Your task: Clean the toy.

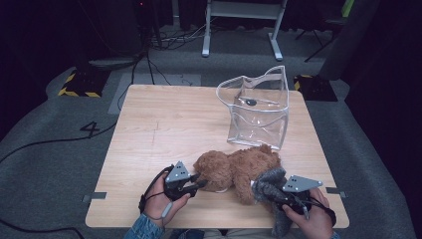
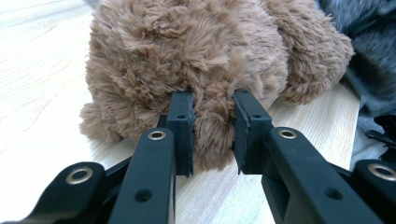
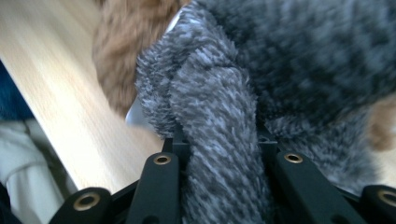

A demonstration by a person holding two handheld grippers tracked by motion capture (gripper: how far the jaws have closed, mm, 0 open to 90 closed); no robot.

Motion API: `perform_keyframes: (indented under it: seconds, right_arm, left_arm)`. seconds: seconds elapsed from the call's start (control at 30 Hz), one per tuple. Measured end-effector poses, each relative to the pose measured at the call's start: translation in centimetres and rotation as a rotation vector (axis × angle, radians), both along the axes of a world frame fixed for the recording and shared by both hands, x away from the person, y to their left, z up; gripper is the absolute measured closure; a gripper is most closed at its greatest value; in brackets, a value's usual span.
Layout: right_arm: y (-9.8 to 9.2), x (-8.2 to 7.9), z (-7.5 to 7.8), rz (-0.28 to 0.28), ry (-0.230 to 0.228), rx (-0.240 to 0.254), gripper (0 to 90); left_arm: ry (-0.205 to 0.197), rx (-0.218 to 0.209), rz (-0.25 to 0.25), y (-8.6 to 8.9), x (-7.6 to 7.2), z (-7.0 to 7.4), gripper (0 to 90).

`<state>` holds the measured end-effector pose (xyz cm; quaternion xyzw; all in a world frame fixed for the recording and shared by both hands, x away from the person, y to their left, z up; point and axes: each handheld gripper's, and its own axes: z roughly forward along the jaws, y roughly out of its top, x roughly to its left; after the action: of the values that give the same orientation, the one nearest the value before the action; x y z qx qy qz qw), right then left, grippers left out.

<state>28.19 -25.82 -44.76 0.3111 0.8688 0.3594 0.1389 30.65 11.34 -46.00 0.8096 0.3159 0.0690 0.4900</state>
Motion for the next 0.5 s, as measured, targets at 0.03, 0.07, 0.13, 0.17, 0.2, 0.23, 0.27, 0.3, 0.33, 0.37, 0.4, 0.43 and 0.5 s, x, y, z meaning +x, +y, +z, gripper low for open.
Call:
perform_keyframes:
  seconds: [0.03, 0.07, 0.13, 0.17, 0.2, 0.23, 0.27, 0.3, 0.33, 0.37, 0.4, 0.43, 0.5]
  right_arm:
    - [0.0, -0.1, -0.2, 0.012, 0.003, -0.014, 72.4]
    - [0.1, -0.3, -0.4, 0.013, 0.012, -0.024, 72.4]
    - [0.2, -0.6, -0.7, 0.027, 0.03, -0.037, 72.5]
    - [0.1, -0.7, -0.8, 0.027, 0.043, -0.041, 72.5]
    - [0.0, -0.8, -0.8, 0.029, 0.046, -0.034, 72.6]
    - [-0.1, -0.9, -0.8, 0.028, 0.057, -0.036, 72.7]
    - [-0.3, -1.0, -0.8, 0.029, 0.069, -0.032, 72.8]
    - [-0.5, -1.1, -0.8, 0.024, 0.083, -0.03, 73.0]
    - [-0.7, -1.2, -0.8, 0.022, 0.096, -0.038, 73.1]
    - [-1.0, -1.3, -0.8, 0.018, 0.109, -0.045, 73.2]
    - [-1.2, -1.4, -0.7, 0.012, 0.128, -0.054, 73.4]
    - [-1.6, -1.5, -0.7, 0.003, 0.145, -0.065, 73.5]
    - [-2.4, -1.5, -0.5, -0.017, 0.177, -0.095, 73.7]
  left_arm:
    - [-0.003, 0.003, 0.001, 0.0, 0.0, 0.0, 71.8]
    - [-0.003, 0.01, 0.001, 0.0, 0.0, 0.0, 71.9]
    - [-0.003, 0.012, 0.005, 0.0, 0.0, 0.1, 71.8]
    - [0.004, 0.011, 0.003, 0.0, -0.1, 0.0, 71.8]
    - [0.003, 0.01, 0.004, 0.0, -0.1, 0.0, 71.8]
    - [0.003, 0.01, 0.004, 0.0, -0.1, 0.0, 71.8]
    - [0.004, 0.011, 0.005, 0.0, -0.1, 0.0, 71.8]
    - [0.005, 0.011, 0.003, 0.0, 0.0, 0.0, 71.8]
    - [0.0, 0.01, 0.004, 0.0, 0.0, 0.0, 71.8]
    - [0.001, 0.004, 0.003, 0.0, 0.0, 0.0, 71.8]
    - [0.003, 0.004, 0.004, 0.0, 0.0, 0.0, 71.8]
    - [-0.001, 0.008, 0.007, 0.1, 0.0, 0.0, 71.7]
    - [-0.001, 0.008, 0.008, 0.1, 0.0, 0.0, 71.8]
